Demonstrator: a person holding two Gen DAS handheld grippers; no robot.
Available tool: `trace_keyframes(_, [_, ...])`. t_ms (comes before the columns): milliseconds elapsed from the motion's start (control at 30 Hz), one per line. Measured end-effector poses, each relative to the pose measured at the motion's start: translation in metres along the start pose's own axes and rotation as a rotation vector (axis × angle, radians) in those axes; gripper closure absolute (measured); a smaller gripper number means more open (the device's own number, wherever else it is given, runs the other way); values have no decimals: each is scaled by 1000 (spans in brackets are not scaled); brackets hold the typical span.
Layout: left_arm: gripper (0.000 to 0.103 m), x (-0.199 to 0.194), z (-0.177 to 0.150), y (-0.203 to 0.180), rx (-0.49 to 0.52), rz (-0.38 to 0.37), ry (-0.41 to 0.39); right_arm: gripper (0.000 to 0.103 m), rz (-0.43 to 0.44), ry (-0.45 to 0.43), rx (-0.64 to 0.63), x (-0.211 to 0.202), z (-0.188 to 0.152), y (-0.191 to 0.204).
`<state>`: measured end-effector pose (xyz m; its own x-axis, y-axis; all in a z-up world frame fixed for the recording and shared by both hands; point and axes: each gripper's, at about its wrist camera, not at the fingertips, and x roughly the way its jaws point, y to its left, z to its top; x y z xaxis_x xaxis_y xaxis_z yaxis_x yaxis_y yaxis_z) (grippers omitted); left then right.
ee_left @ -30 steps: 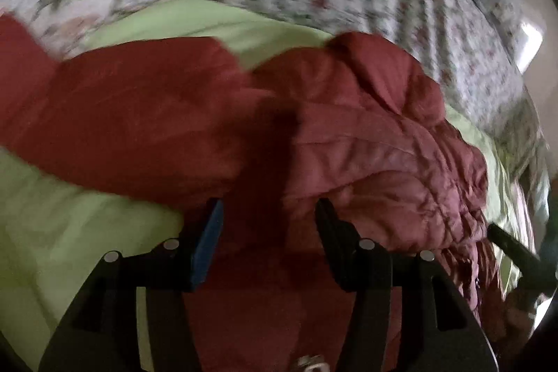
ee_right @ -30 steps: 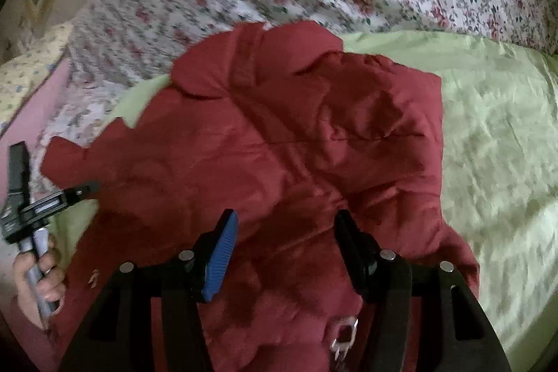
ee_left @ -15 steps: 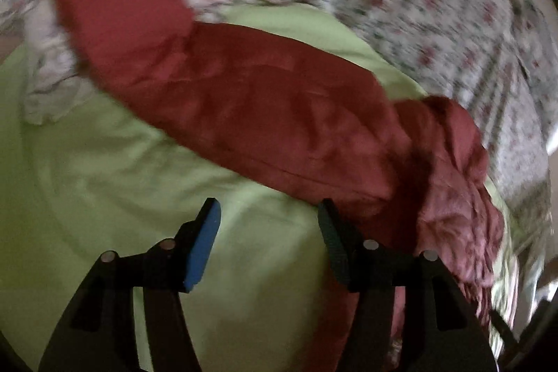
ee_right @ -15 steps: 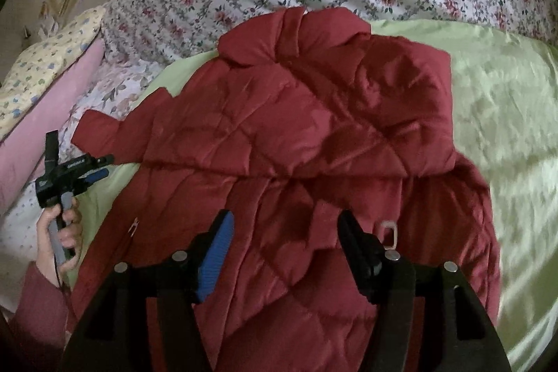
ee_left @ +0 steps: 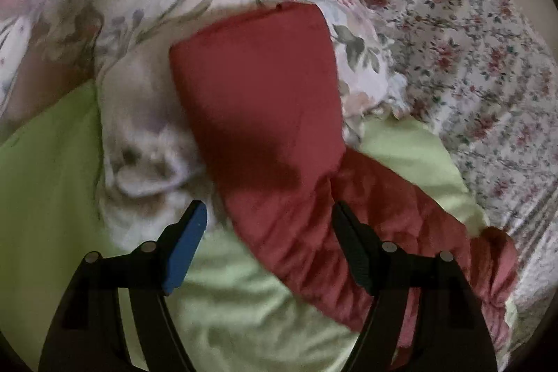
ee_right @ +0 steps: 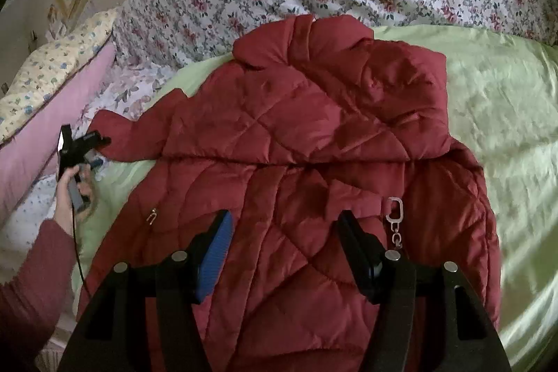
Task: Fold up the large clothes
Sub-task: 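Reach to the other sleeve cuff and grasp it with the left tool, then fold the held sleeve across the coat body and open the left tool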
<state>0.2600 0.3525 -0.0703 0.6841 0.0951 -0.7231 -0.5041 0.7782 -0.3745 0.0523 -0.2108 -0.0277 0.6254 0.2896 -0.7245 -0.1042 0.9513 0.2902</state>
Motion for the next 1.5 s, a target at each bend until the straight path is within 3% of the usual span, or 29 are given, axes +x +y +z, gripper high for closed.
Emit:
trace_keyframes(33, [32,3,3,-1,13,3,1,39,-5,7,1,2,-1,0])
trace_keyframes(67, [58,6,6,-4,30,3,5,39,-8,12,3,3,-1,-1])
trace_keyframes(133, [92,10,9,-7,44,-18,27,39,-9,19,12,4,-3,-3])
trace_keyframes(433, [96,-46,-19,-23,89,-179,-44,39,-5,9,19,2,-4,-2])
trace_keyframes(867, [97,-119,-81,-137,316,-481,-59,39,1,-17,40,-8,-4,-2])
trace_keyframes(1200, [97,-118,-148,-220,491,-579,41,39,-9,-40,77,-18,-1,-16])
trace_keyframes(1500, [97,-109,-208,-275,599,-617,128,39,9,-47,105,-18,4,-28])
